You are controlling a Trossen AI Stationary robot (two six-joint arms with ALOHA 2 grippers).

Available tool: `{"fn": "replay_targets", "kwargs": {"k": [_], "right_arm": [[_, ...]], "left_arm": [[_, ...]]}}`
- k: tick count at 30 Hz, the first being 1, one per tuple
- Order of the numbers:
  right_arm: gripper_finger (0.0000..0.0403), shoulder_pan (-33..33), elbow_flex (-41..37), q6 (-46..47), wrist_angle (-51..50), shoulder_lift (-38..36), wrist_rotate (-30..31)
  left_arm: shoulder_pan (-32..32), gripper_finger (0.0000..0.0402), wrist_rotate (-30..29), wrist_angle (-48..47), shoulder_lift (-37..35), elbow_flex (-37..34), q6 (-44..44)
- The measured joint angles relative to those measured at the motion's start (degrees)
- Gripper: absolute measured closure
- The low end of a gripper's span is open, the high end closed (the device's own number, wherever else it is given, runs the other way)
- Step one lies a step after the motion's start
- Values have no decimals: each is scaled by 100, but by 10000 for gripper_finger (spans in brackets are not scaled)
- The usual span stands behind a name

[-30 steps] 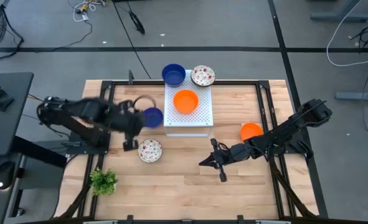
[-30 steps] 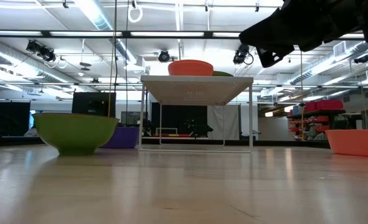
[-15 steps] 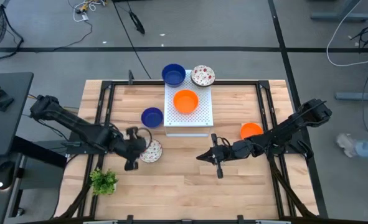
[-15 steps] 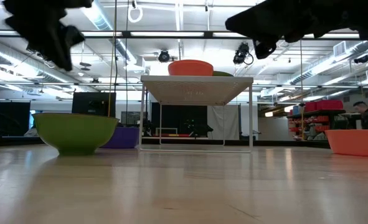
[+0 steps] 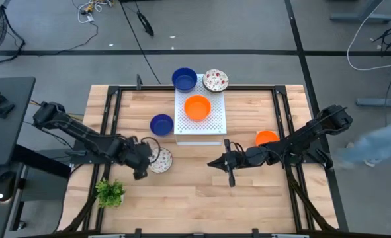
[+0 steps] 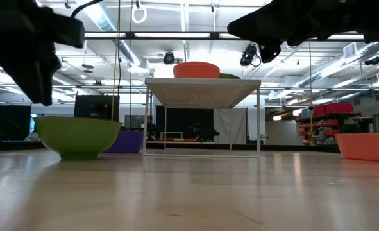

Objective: Pick & Place Mini bowls
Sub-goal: Stack the white patterned bowl on the other white patterned bowl on the shelf

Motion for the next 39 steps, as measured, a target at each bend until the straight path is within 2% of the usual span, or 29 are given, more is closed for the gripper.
{"fn": "replay_targets", "kwargs": {"k": [7,15,24,30,33,39], "right_arm": [[399,2,0,113,13,0,-2],[399,2,2,131,70,0,-2],[399,37,4,130,178,0,-18],[399,189,57,-145,-8,2,-316],[399,266,401,-290,-551,0,-549],[382,382,1968,-1082,-3090,167,-564]], "left_arm": [[561,179,52,490,0,-581,-1444],[1037,240,512,1921,13,-1182,-1231],[1077,380,749,2889,20,-1189,-676],[1079,385,897,3754,28,-1191,-523],[1122,391,962,4198,28,-1187,-524],[1325,388,1182,4274,178,-884,-581]]}}
